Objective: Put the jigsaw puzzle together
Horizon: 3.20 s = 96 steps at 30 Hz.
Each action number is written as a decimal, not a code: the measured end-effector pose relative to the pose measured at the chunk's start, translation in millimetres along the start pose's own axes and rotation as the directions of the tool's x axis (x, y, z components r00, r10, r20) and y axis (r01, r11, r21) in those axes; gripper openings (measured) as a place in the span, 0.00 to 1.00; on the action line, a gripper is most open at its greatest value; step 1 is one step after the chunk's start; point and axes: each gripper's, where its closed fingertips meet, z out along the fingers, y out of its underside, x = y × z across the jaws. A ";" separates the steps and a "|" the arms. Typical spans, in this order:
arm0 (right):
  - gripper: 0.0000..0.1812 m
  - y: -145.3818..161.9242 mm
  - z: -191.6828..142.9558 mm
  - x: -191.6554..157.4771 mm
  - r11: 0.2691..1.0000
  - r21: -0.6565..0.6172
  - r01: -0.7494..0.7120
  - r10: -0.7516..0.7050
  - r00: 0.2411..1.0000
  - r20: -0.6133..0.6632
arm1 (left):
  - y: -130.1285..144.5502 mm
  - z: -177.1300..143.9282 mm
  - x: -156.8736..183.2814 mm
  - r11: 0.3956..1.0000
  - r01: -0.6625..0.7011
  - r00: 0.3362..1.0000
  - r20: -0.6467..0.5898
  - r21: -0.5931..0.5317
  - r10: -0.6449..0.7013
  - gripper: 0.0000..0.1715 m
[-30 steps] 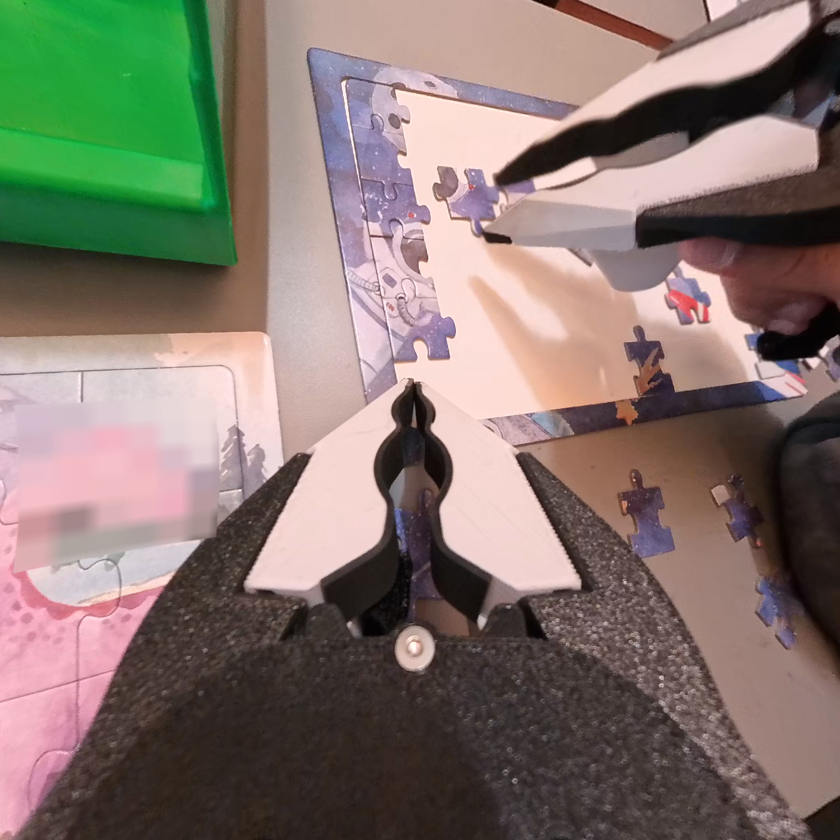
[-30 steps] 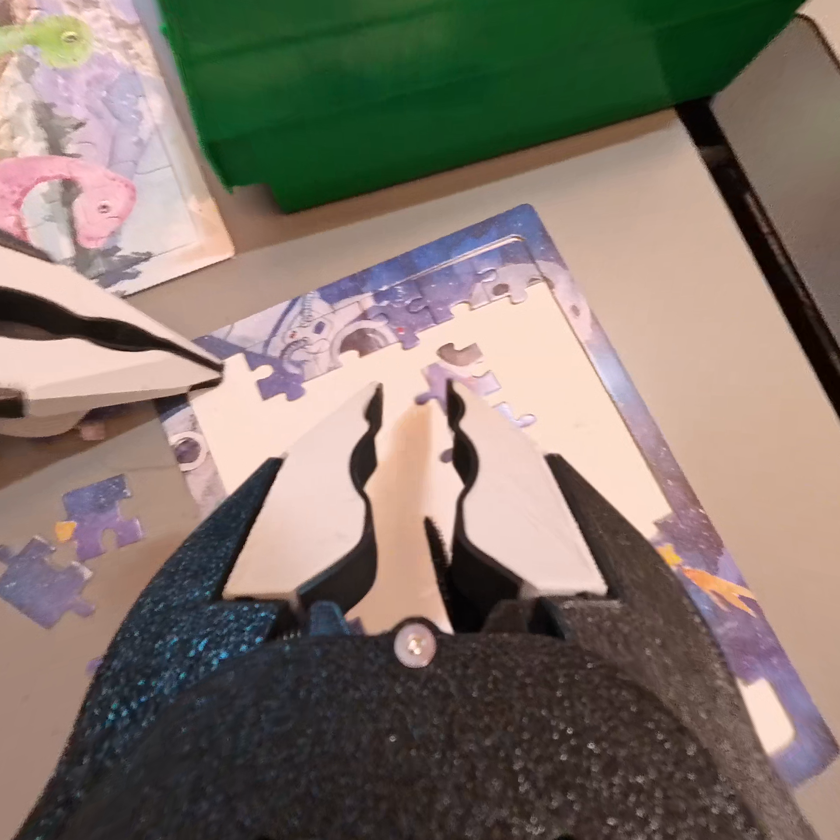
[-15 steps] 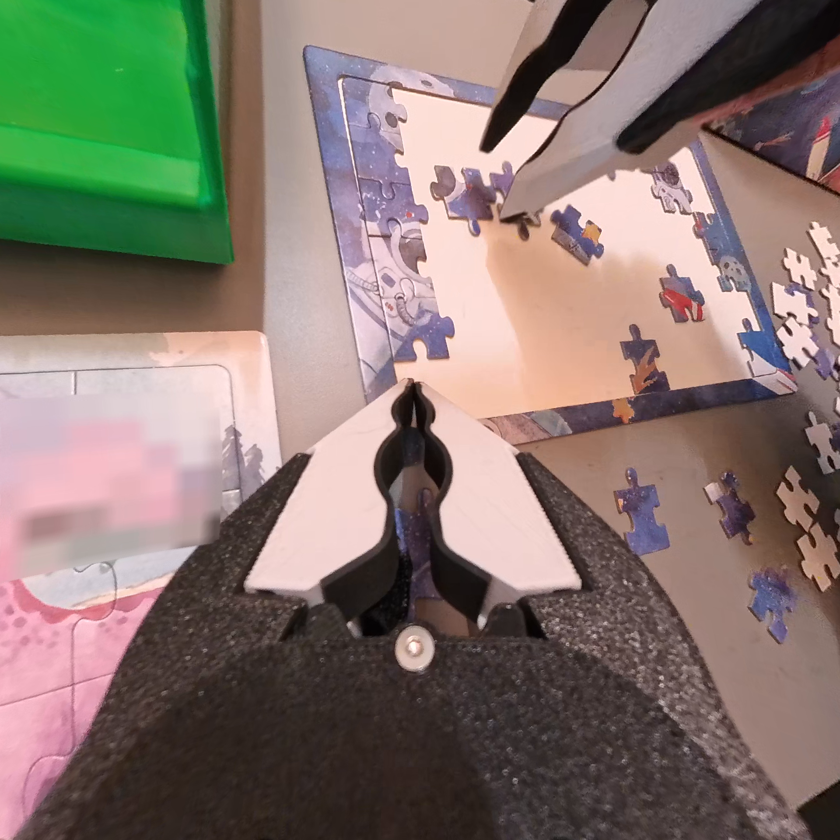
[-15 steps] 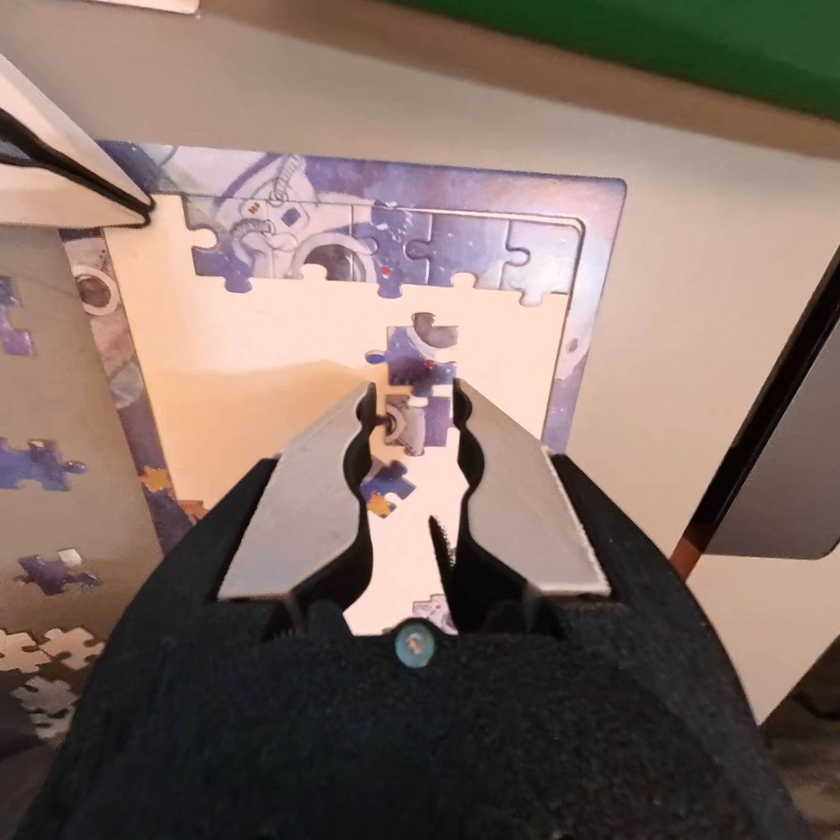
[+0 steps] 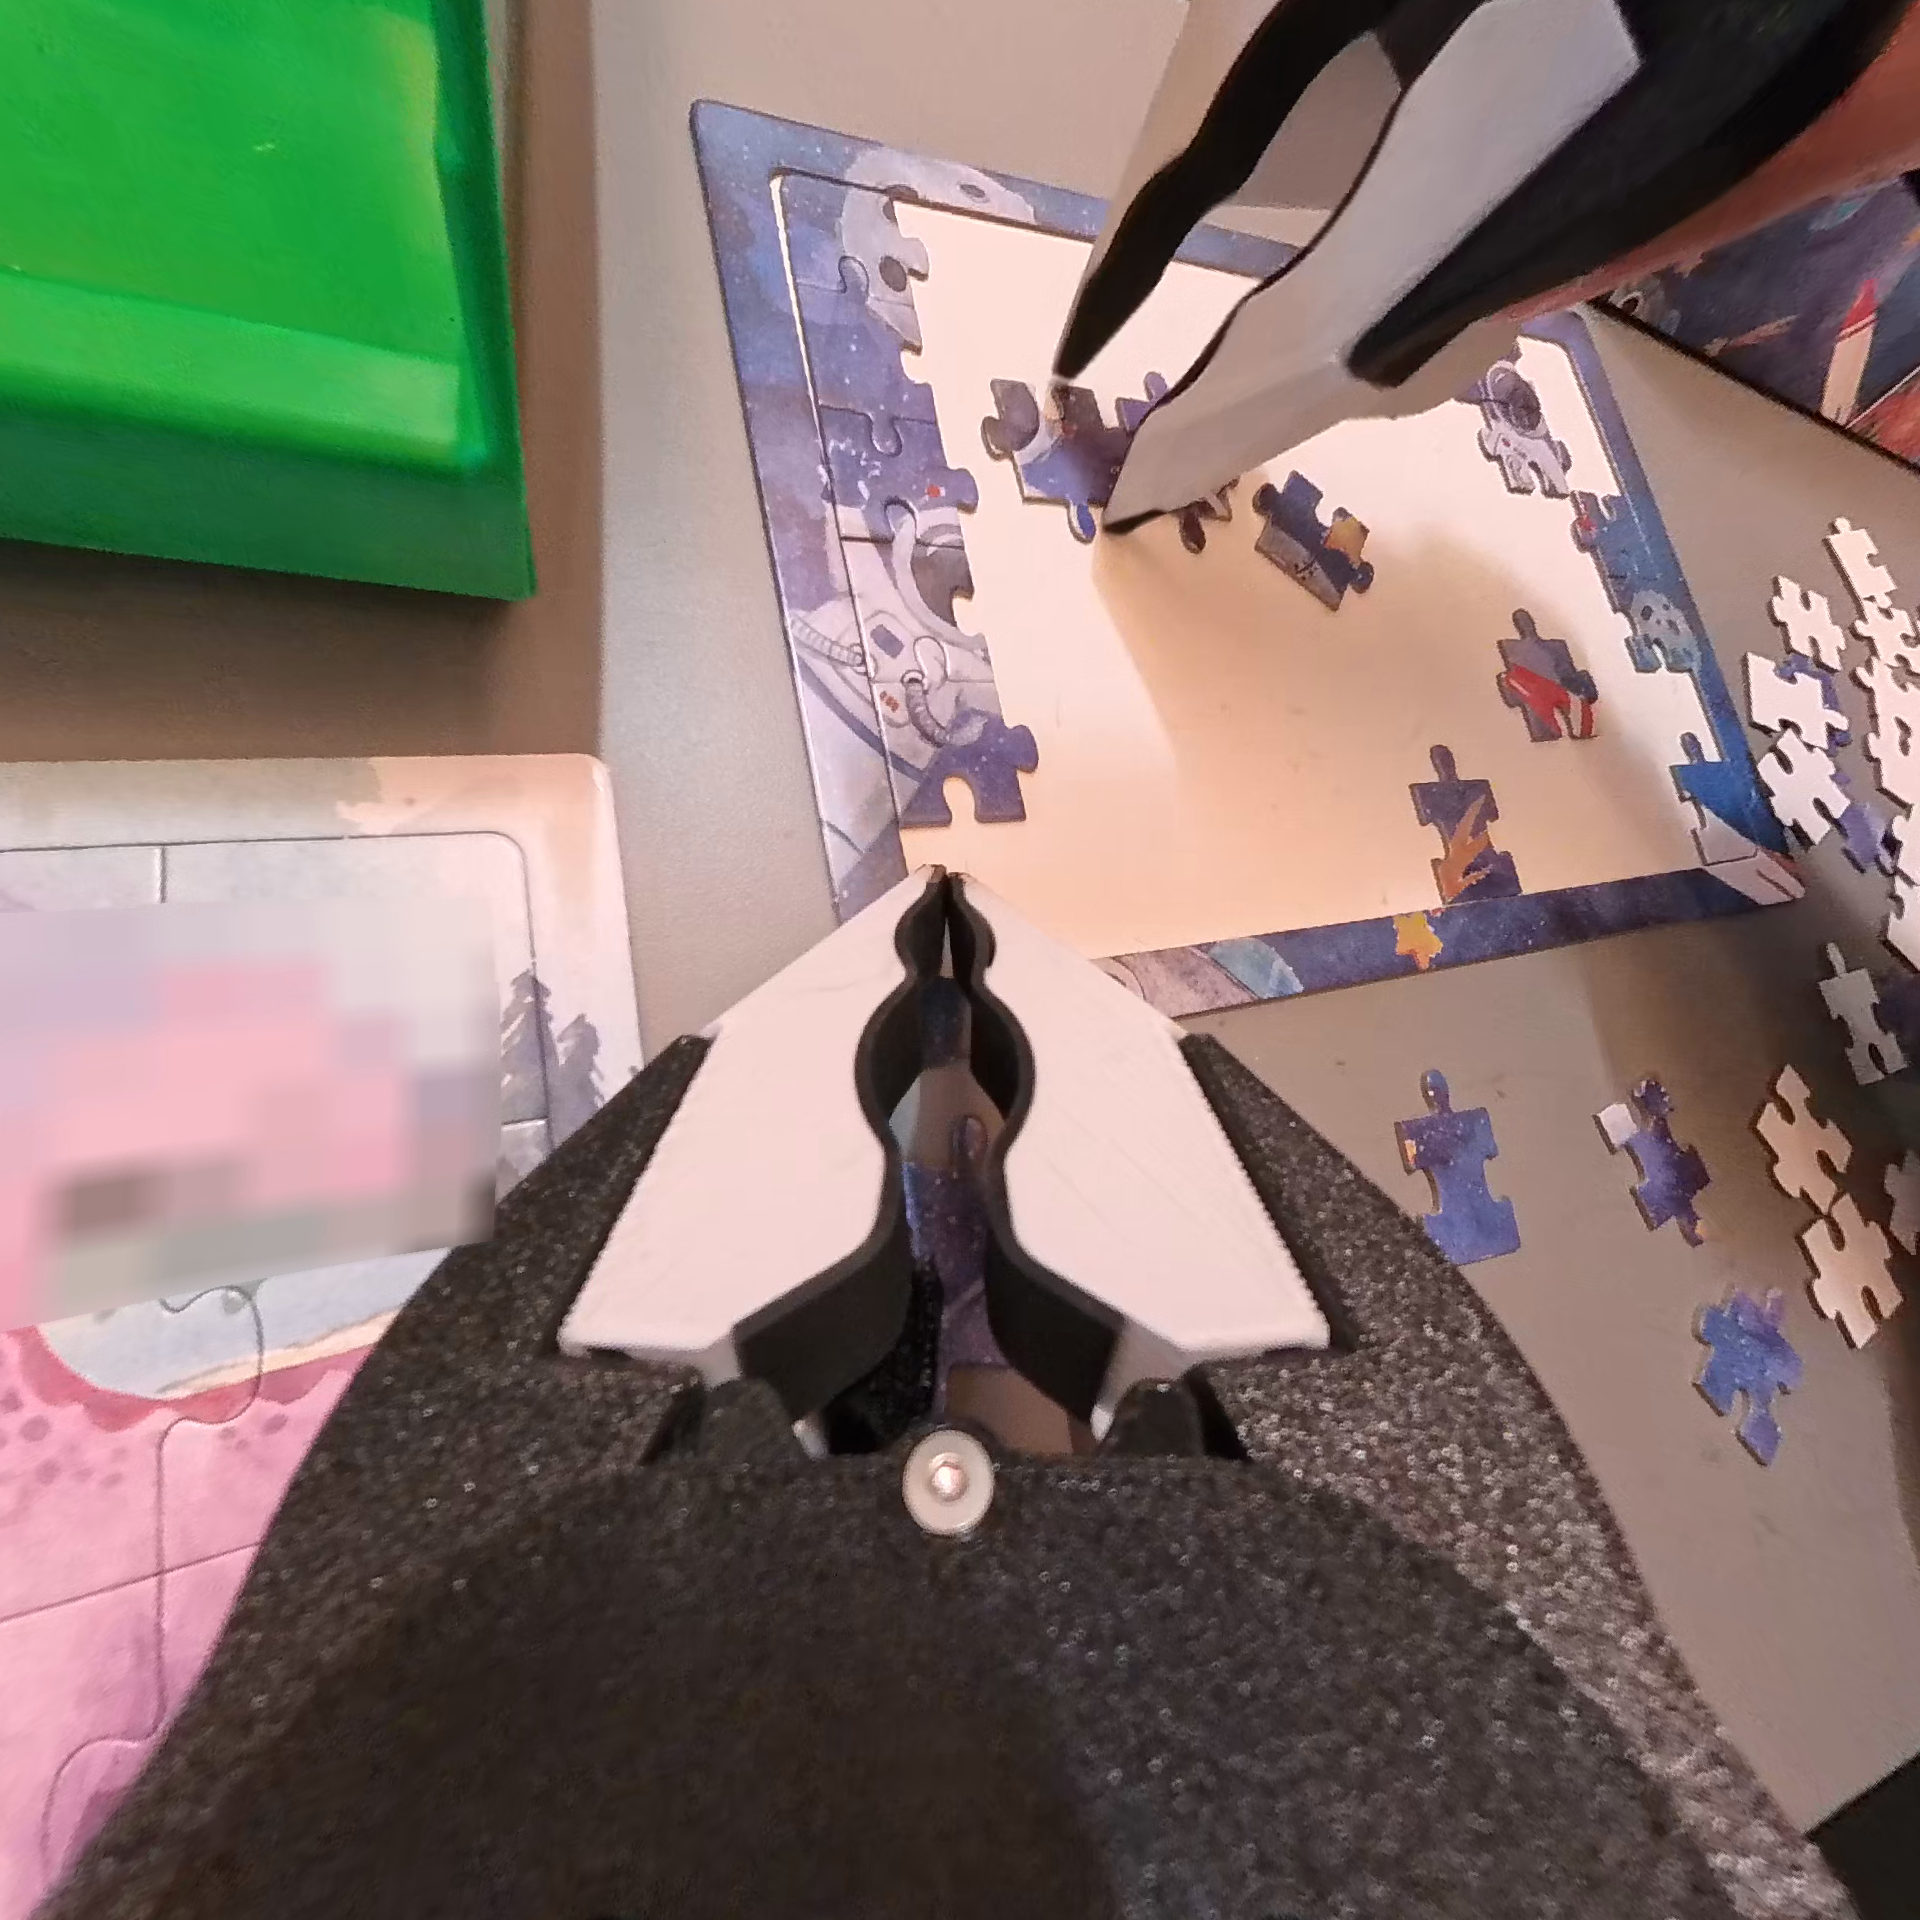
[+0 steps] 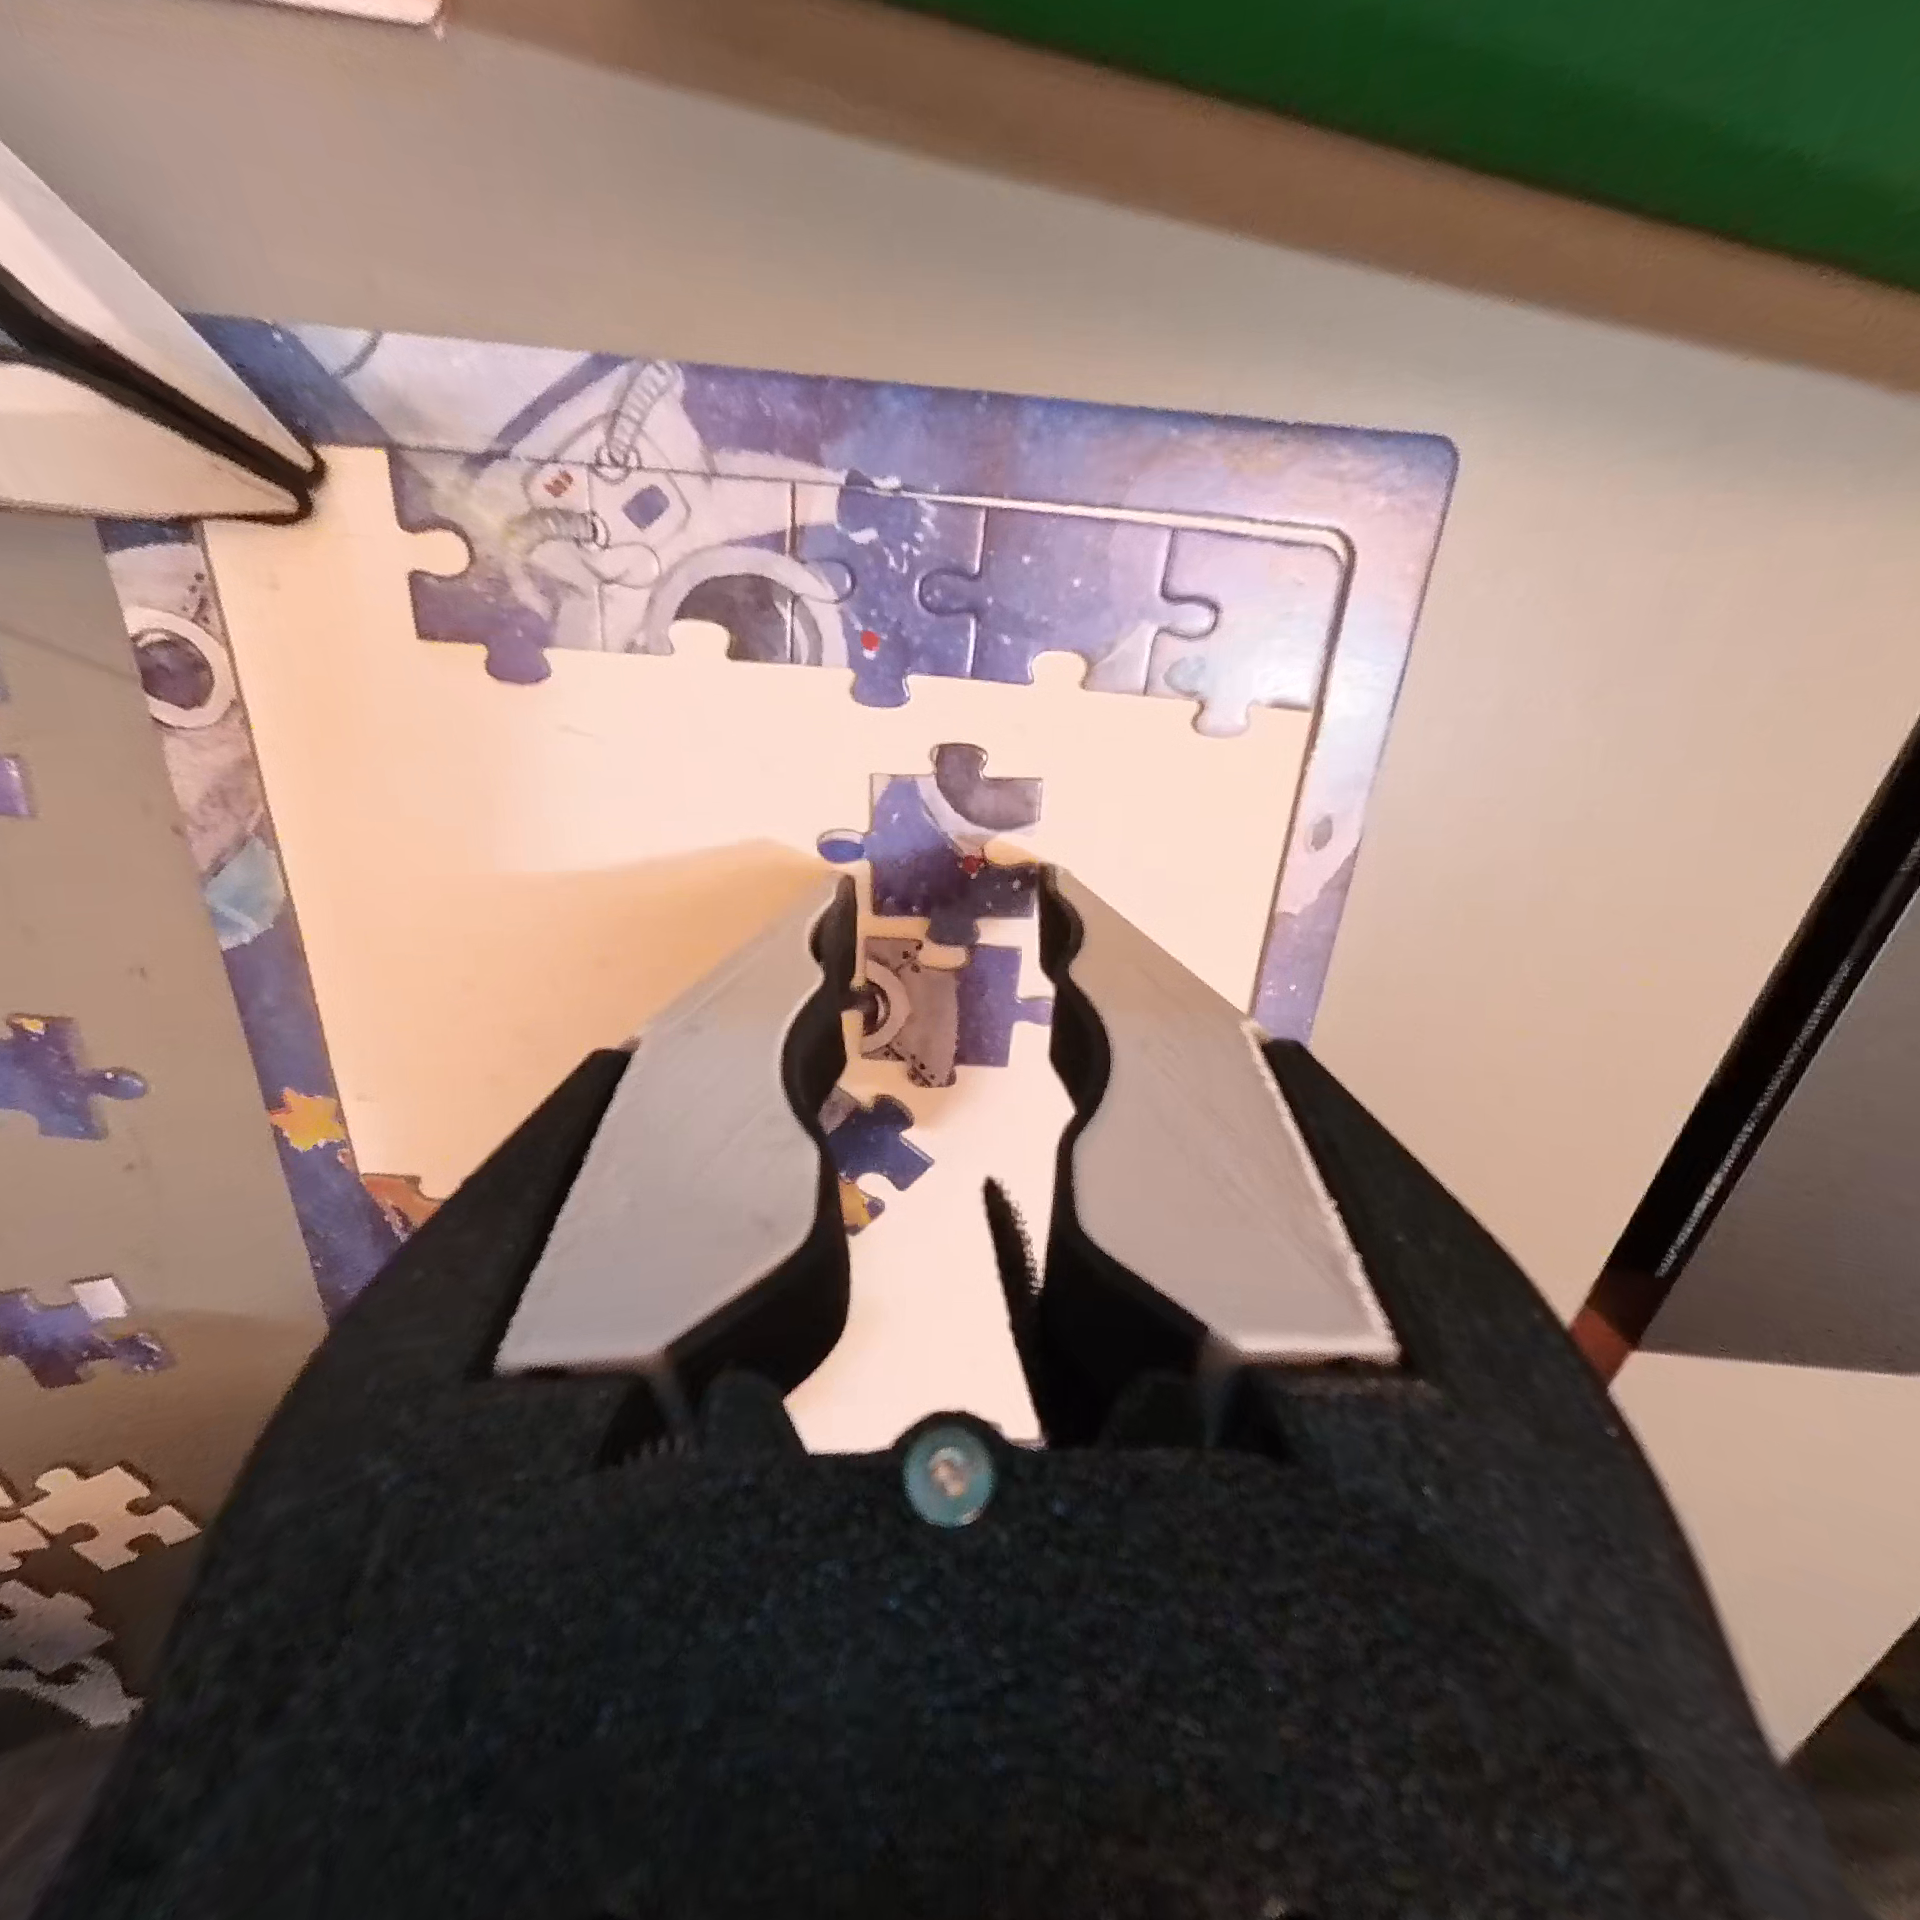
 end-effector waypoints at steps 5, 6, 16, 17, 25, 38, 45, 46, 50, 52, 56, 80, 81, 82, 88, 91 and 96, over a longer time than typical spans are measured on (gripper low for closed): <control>0.20 1.5 1.2 1.1 0.999 -0.002 -0.034 0.034 0.998 0.046 | 0.0 0.0 -0.1 1.000 -0.001 1.000 0.001 0.000 0.001 0.00; 0.19 1.7 1.1 2.2 1.000 0.000 -0.029 0.029 0.998 0.048 | 0.0 0.0 -0.1 1.000 0.000 1.000 0.000 0.000 0.000 0.00; 0.17 2.2 -0.3 4.8 1.000 0.016 -0.025 0.025 0.999 0.031 | -0.1 0.1 -0.1 1.000 -0.001 1.000 0.000 0.000 0.001 0.00; 0.17 1.6 -2.3 4.2 1.000 0.018 -0.026 0.025 0.999 0.024 | -0.1 0.1 -0.1 1.000 -0.001 1.000 0.001 0.000 0.001 0.00; 0.17 -21.4 -20.8 -29.1 0.996 0.048 -0.078 0.076 0.997 0.033 | -0.2 0.3 -0.1 1.000 -0.003 1.000 0.003 0.000 0.003 0.00; 0.17 -19.3 2.4 -40.9 0.995 -0.044 -0.091 0.093 0.995 0.035 | 0.0 0.3 0.0 1.000 -0.005 1.000 0.004 0.000 0.005 0.00; 0.17 -17.8 2.0 -41.9 0.995 -0.066 -0.076 0.077 0.997 0.018 | 0.0 0.3 0.0 1.000 -0.003 1.000 0.003 0.000 0.003 0.00; 0.17 -17.7 2.1 -41.1 0.995 -0.067 -0.079 0.080 0.997 0.013 | 0.0 0.3 0.1 1.000 -0.003 1.000 0.003 0.000 0.003 0.00; 0.21 -19.5 0.2 -45.2 0.994 -0.053 -0.100 0.102 0.994 0.033 | 0.0 0.2 0.1 1.000 -0.003 1.000 0.003 0.000 0.003 0.00; 0.21 -19.3 -2.8 -45.3 0.994 -0.045 -0.104 0.106 0.994 0.030 | 0.1 0.2 0.1 1.000 -0.003 1.000 0.002 0.000 0.003 0.00; 0.16 -26.4 -8.0 -37.6 0.993 0.025 -0.118 0.118 0.993 0.000 | 0.0 0.3 0.0 1.000 -0.004 1.000 0.003 0.000 0.004 0.00; 0.00 -33.8 3.3 -36.2 0.948 0.042 -0.315 0.317 0.948 -0.042 | -0.2 0.5 0.0 1.000 -0.007 1.000 0.007 -0.001 0.007 0.00; 0.00 -33.6 3.3 -36.1 0.943 0.040 -0.330 0.332 0.942 -0.054 | -0.2 0.4 -0.1 1.000 -0.009 1.000 0.008 -0.001 0.009 0.00; 0.00 -33.5 3.2 -36.1 0.937 0.038 -0.347 0.348 0.935 -0.062 | -0.2 0.5 0.0 1.000 -0.010 1.000 0.009 -0.001 0.010 0.00; 0.00 -32.1 3.1 -36.0 0.876 0.022 -0.483 0.483 0.872 -0.076 | 0.0 0.5 0.0 1.000 -0.014 1.000 0.012 -0.001 0.014 0.00; 0.00 -31.8 3.0 -36.1 0.855 0.019 -0.519 0.517 0.849 -0.108 | 0.0 0.5 0.0 1.000 -0.013 1.000 0.012 -0.001 0.013 0.00; 0.00 -31.3 3.0 -36.1 0.794 -0.005 -0.608 0.602 0.786 -0.141 | 0.0 0.5 0.0 1.000 -0.016 1.000 0.014 -0.001 0.016 0.00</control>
